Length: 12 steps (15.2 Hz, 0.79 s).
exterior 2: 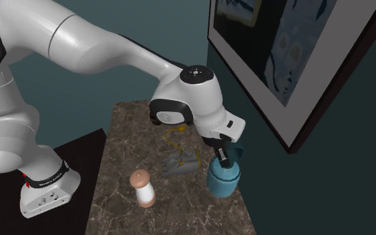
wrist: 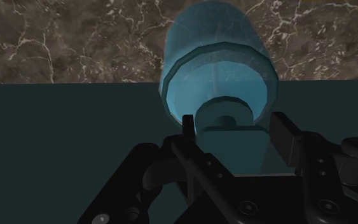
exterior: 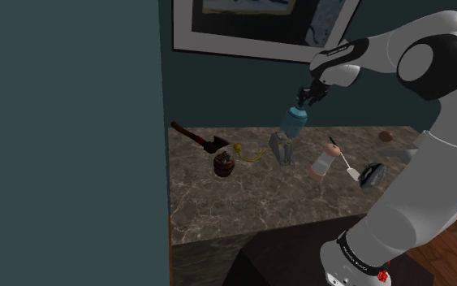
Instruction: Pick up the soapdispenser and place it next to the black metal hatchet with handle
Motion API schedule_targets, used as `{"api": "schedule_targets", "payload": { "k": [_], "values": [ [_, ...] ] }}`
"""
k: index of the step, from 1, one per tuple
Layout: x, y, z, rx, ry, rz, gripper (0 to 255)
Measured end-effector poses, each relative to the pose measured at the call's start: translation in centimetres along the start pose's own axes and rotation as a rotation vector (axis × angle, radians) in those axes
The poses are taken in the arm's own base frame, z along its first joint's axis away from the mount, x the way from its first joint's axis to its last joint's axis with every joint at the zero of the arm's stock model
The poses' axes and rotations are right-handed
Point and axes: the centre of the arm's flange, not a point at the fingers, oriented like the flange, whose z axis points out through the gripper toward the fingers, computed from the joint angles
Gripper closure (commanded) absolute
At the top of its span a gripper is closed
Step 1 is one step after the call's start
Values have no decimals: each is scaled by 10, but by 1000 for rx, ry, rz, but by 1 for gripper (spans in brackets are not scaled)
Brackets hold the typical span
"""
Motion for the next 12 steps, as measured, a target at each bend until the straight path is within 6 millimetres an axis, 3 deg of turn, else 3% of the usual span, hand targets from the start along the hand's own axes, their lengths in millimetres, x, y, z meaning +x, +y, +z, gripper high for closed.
{"api": "schedule_targets", "payload": {
  "k": [12],
  "values": [
    [17,2,-59,0,0,0,255]
  ]
}}
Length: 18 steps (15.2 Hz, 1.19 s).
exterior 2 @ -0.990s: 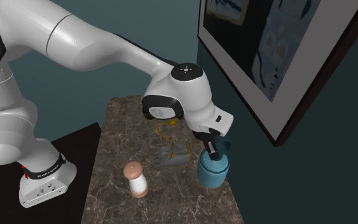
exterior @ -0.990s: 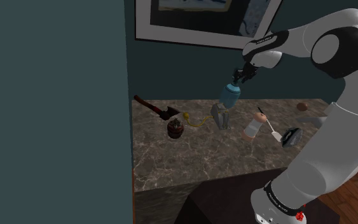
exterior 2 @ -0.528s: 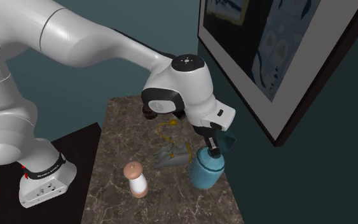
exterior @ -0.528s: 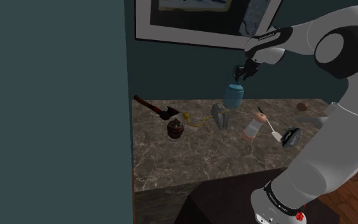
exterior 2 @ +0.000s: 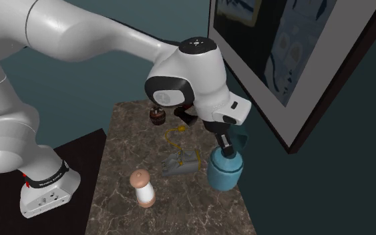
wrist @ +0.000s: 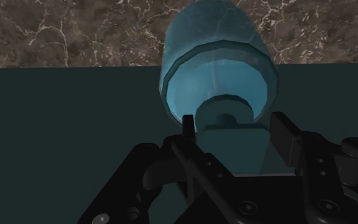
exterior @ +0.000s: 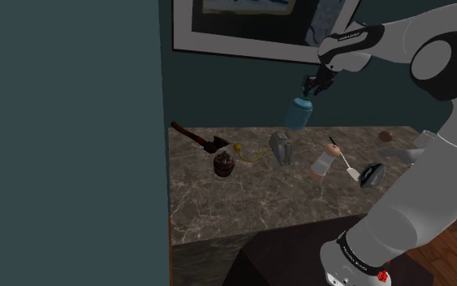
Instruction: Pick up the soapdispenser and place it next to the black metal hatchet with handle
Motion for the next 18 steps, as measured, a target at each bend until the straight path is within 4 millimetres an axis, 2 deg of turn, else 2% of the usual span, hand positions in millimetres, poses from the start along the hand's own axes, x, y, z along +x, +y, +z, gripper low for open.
{"api": "schedule_targets", "payload": {
  "k": [10,18],
  "values": [
    [15,-4,-50,0,0,0,255],
    [27,-71,-126,1,0,-1,255]
  ]
}}
